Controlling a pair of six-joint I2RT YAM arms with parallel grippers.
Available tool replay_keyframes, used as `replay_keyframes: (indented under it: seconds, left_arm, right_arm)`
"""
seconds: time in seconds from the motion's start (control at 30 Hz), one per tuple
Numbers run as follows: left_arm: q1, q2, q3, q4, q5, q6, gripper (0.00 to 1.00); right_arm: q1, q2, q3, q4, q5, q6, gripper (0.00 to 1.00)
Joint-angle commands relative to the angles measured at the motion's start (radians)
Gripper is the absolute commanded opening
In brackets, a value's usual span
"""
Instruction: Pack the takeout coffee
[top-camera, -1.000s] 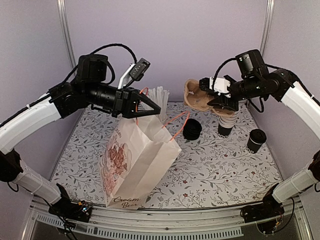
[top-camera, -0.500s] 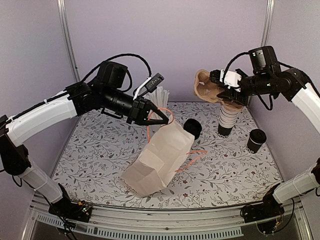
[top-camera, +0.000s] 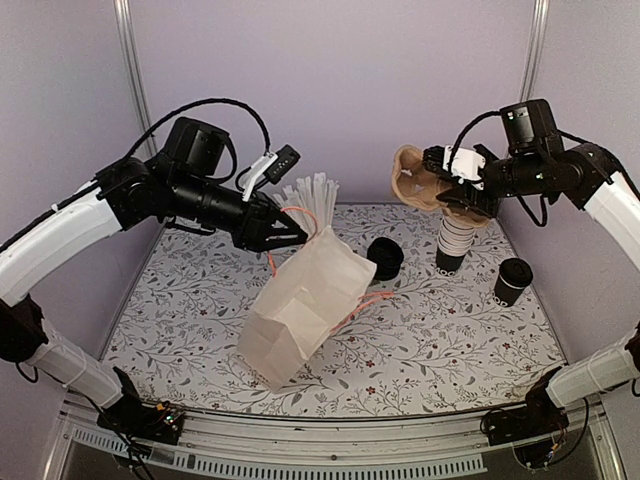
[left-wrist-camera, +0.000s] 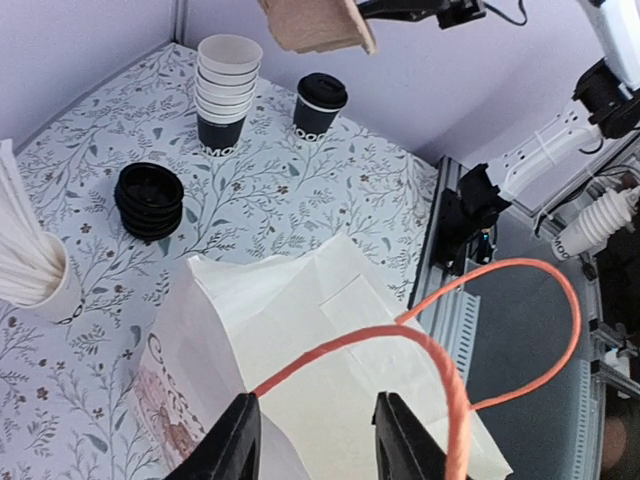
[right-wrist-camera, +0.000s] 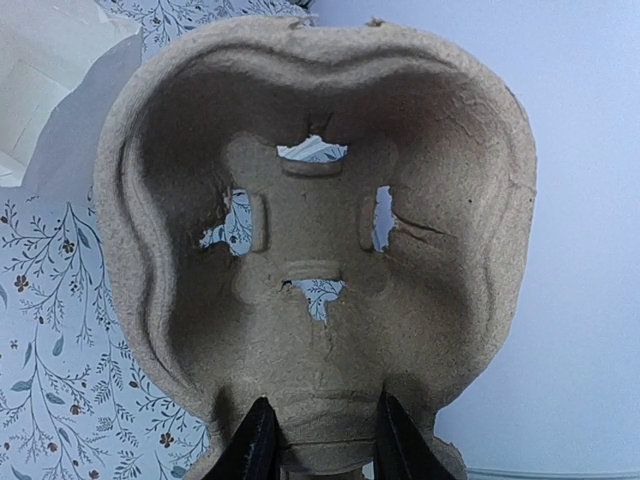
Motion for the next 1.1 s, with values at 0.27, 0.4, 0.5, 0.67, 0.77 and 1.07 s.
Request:
replay_keyframes:
  seconds: [0.27,0.4,0.5,0.67,0.77,1.07]
  left_arm:
    - [0.009,-0.104,0.019,-0.114,-0.339,-0.075,0.65]
    - [0.009,-0.147,0.039,-0.151,-0.478,-0.097,0.71]
    - [0.011,-0.157,0.071,-0.213,-0.601,-0.144,0.73]
    - [0.012,-0.154,0.091,-0.262,-0.568,-0.203,0.74]
    - [0.013,-0.135,0.098,-0.298,-0.553,-0.262,0.73]
    - [0.012,-0.082,0.141,-0.261,-0.533,-0.252,0.20]
  right_arm:
    - [-0.002,0.057,0.024,0.010,-0.182,0.040,0.31]
    - [-0.002,0.068,0.022,0.010,-0.189,0.043,0.31]
    - [-0.002,0.067,0.021,0.009,-0.196,0.046,0.31]
    - [-0.002,0.065,0.019,0.004,-0.199,0.046,0.31]
    - [-0.002,0.064,0.018,0.002,-0.198,0.048,0.31]
    - [-0.002,0.061,0.018,0.006,-0.179,0.048,0.31]
